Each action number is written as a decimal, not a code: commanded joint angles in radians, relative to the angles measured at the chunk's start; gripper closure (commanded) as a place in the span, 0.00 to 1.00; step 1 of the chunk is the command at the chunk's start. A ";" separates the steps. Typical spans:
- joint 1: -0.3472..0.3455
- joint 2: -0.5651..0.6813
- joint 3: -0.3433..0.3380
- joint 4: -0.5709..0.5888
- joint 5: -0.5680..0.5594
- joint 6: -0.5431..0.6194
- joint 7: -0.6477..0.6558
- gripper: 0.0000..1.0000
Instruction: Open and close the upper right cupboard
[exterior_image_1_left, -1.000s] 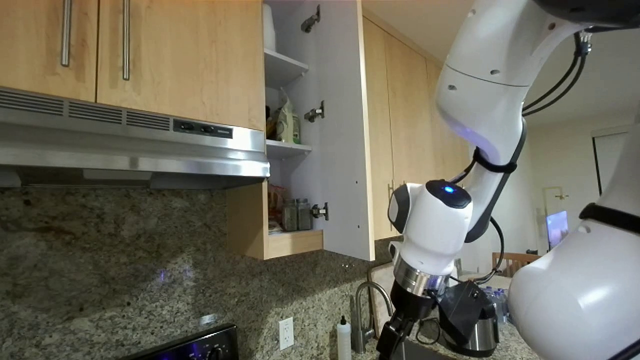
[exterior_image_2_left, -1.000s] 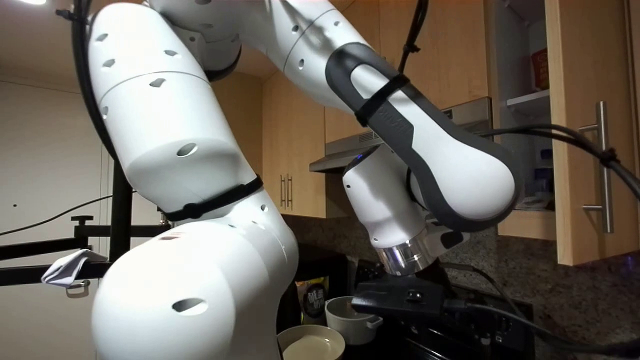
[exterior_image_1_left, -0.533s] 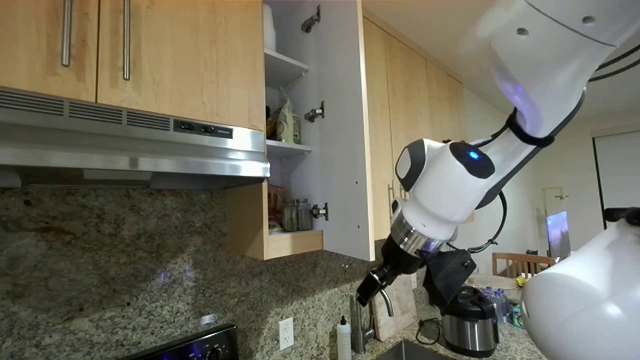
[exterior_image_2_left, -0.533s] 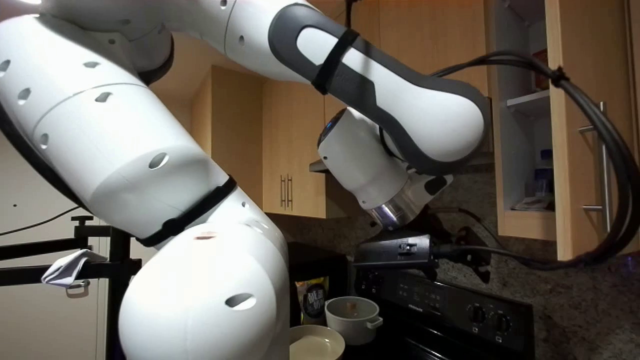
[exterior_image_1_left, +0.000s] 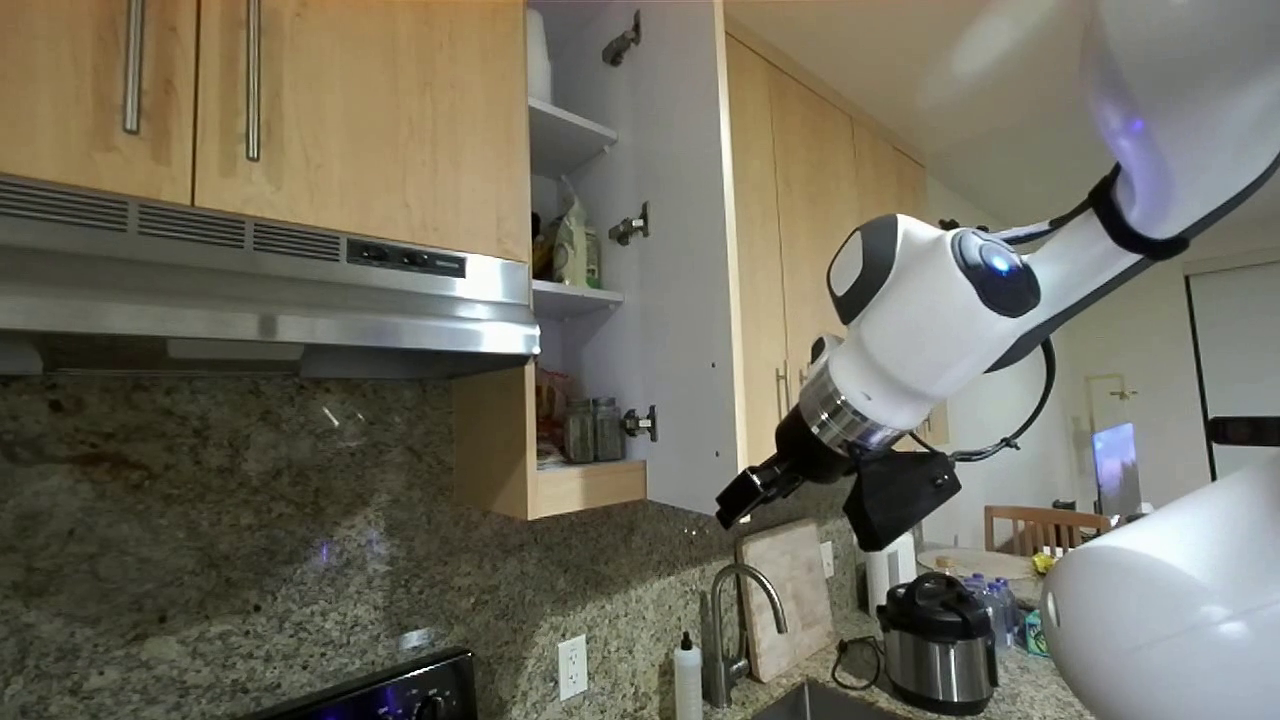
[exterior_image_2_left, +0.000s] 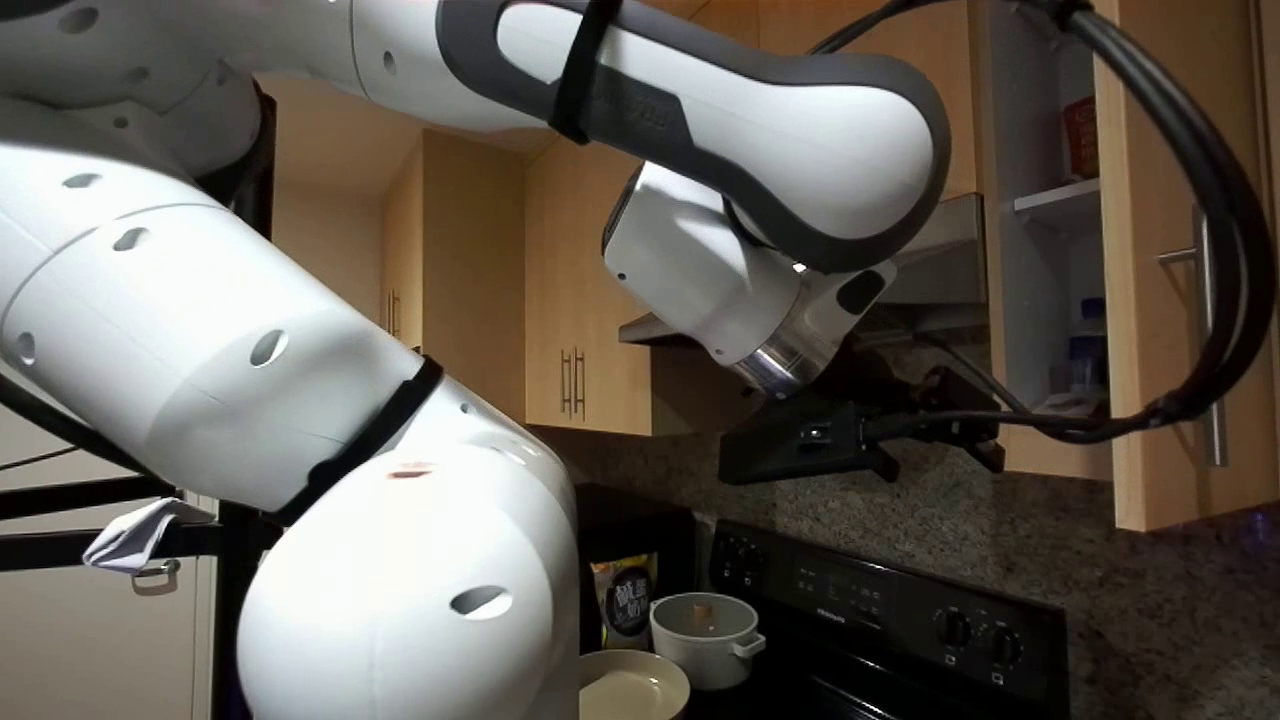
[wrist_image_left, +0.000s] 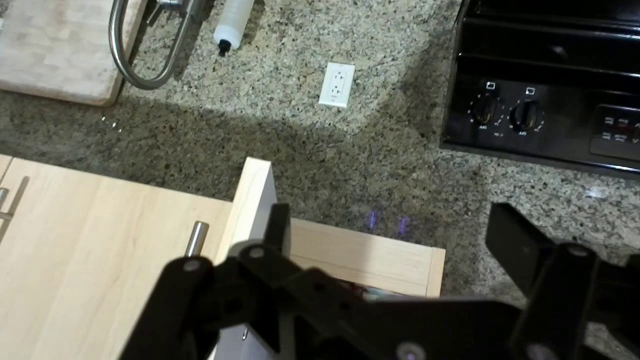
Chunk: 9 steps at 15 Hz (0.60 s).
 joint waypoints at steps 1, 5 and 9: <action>0.000 -0.009 -0.003 0.000 0.000 0.000 0.000 0.00; 0.000 -0.016 -0.004 0.000 0.000 0.000 0.000 0.00; 0.000 -0.016 -0.004 0.000 0.000 0.000 0.000 0.00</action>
